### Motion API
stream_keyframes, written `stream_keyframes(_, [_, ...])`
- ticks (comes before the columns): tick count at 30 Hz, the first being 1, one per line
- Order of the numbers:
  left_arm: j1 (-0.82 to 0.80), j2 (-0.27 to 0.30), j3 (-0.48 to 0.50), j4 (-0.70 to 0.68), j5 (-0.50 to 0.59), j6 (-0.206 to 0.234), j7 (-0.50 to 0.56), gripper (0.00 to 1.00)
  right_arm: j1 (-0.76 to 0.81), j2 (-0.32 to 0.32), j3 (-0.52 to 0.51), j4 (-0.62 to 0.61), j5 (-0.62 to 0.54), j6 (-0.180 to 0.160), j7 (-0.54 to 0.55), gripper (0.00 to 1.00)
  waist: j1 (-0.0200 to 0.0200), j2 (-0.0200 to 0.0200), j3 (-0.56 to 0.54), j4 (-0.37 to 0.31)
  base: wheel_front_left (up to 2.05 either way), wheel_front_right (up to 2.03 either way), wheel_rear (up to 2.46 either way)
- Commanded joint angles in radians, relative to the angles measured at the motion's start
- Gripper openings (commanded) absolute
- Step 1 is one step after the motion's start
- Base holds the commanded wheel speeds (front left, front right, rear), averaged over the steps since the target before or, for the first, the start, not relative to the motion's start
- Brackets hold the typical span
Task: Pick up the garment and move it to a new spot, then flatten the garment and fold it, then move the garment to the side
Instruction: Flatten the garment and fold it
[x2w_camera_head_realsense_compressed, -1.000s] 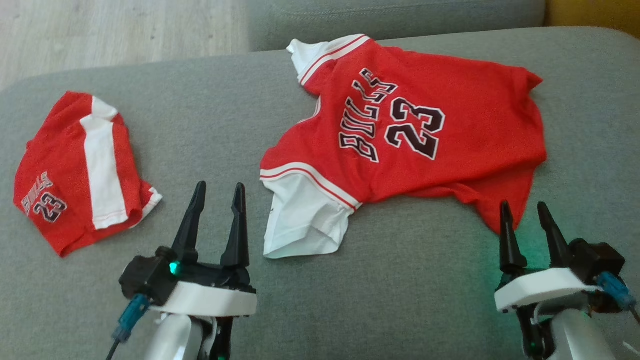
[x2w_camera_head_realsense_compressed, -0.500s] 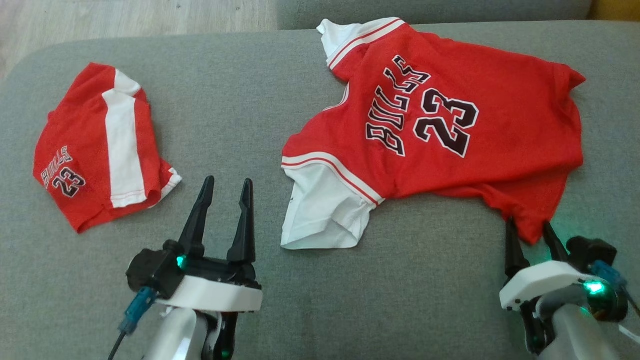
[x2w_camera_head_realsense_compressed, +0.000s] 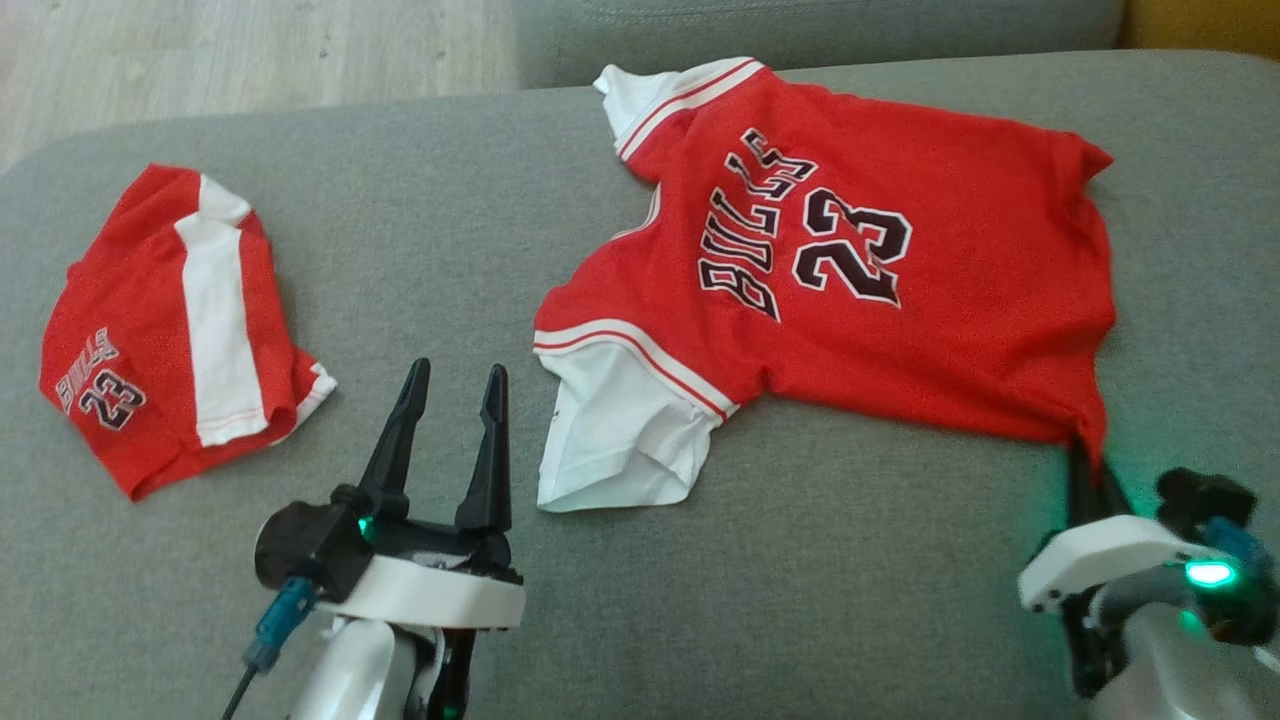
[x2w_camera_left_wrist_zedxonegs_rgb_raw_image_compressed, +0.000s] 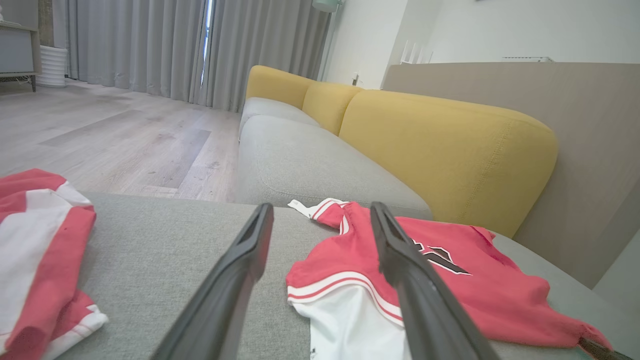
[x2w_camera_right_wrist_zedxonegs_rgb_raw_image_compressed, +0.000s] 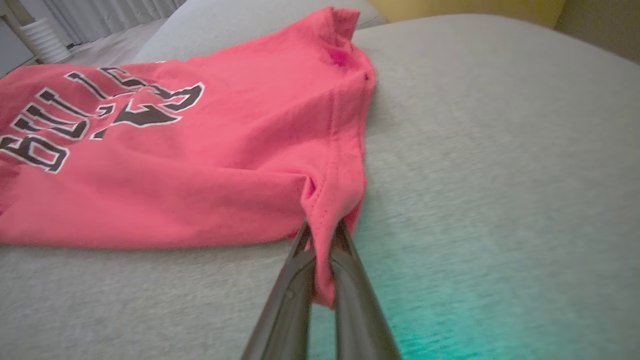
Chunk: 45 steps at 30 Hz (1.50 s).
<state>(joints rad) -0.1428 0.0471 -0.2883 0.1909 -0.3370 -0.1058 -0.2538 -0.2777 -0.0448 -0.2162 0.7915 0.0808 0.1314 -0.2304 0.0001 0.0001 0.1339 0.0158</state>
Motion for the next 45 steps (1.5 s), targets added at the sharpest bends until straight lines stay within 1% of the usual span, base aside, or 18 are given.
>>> stream_keyframes(1, [-0.020,0.003,0.032,-0.027,0.006,-0.002,-0.008,1.00,-0.025,-0.005,-0.025,-0.046,-0.042,-0.001,-0.017,0.00,-0.0001,-0.0001,-0.011,-0.013,0.00,0.00,0.00])
stream_keyframes(3, [-0.018,0.003,0.027,-0.025,0.004,-0.002,-0.008,1.00,-0.022,-0.005,-0.078,-0.074,-0.083,-0.001,-0.009,0.00,-0.0001,-0.0001,-0.015,-0.020,0.00,0.00,0.00])
stream_keyframes(4, [-0.018,0.003,0.027,-0.025,0.004,-0.002,-0.008,1.00,-0.022,-0.005,-0.078,-0.074,-0.083,-0.001,-0.009,0.00,-0.0001,-0.0001,-0.015,-0.020,0.00,0.00,0.00])
stream_keyframes(7, [-0.019,0.003,0.015,-0.023,0.001,-0.002,-0.008,1.00,-0.016,-0.005,-0.141,-0.114,-0.132,-0.001,0.018,0.00,-0.0001,-0.0001,-0.017,-0.025,0.00,0.00,0.00])
stream_keyframes(11, [-0.017,0.003,0.001,-0.021,-0.005,0.001,-0.008,1.00,-0.009,-0.005,-0.164,-0.146,-0.150,-0.001,0.054,0.00,-0.0001,-0.0001,-0.021,-0.029,0.00,0.00,0.00])
stream_keyframes(12, [-0.016,0.003,-0.002,-0.020,-0.006,0.001,-0.008,1.00,-0.007,-0.005,-0.159,-0.150,-0.147,-0.001,0.061,0.16,-0.0001,-0.0001,-0.022,-0.031,0.00,0.00,0.00])
stream_keyframes(13, [-0.015,0.003,-0.004,-0.018,-0.007,0.001,-0.008,1.00,-0.005,-0.005,-0.146,-0.154,-0.142,-0.001,0.062,1.00,-0.0001,-0.0001,-0.024,-0.032,0.00,0.00,0.00])
stream_keyframes(19, [-0.009,0.003,-0.002,-0.013,-0.008,0.006,-0.008,1.00,0.022,-0.005,-0.054,-0.196,-0.070,-0.001,0.052,1.00,-0.0001,-0.0001,-0.036,-0.046,0.00,0.00,0.00])
stream_keyframes(25, [-0.003,0.003,0.008,-0.016,-0.002,0.006,-0.008,1.00,0.080,-0.005,0.032,-0.348,0.032,-0.001,0.000,1.00,-0.0001,-0.0001,-0.046,-0.061,0.00,0.00,0.00])
stream_keyframes(27, [-0.001,0.003,0.010,-0.016,-0.002,0.006,-0.008,1.00,0.111,-0.005,0.047,-0.383,0.062,-0.001,-0.006,1.00,-0.0001,-0.0001,-0.049,-0.064,0.00,0.00,0.00])
stream_keyframes(30, [0.001,0.003,0.003,-0.006,-0.008,0.005,-0.008,1.00,0.151,-0.005,0.065,-0.399,0.070,-0.001,-0.006,1.00,-0.0001,-0.0001,-0.051,-0.066,0.00,0.00,0.00])
stream_keyframes(34, [-0.001,0.003,-0.037,0.048,-0.024,0.004,-0.004,1.00,0.168,-0.005,0.073,-0.412,0.084,-0.001,-0.008,1.00,-0.0001,-0.0001,-0.047,-0.065,0.00,0.00,0.00])
stream_keyframes(39, [-0.013,0.003,-0.103,0.112,-0.058,0.006,0.072,1.00,0.166,-0.005,0.071,-0.419,0.083,-0.001,-0.010,1.00,-0.0001,-0.0001,-0.040,-0.059,0.00,0.00,0.00])
stream_keyframes(41, [-0.019,0.003,-0.122,0.139,-0.068,0.021,0.115,1.00,0.162,-0.005,0.072,-0.420,0.082,-0.001,-0.010,1.00,-0.0001,-0.0001,-0.037,-0.058,0.00,0.00,0.00])
stream_keyframes(45, [-0.031,0.003,-0.149,0.188,-0.083,0.064,0.195,1.00,0.155,-0.005,0.079,-0.419,0.083,-0.001,-0.011,1.00,-0.0001,-0.0001,-0.034,-0.063,0.00,0.00,0.00])
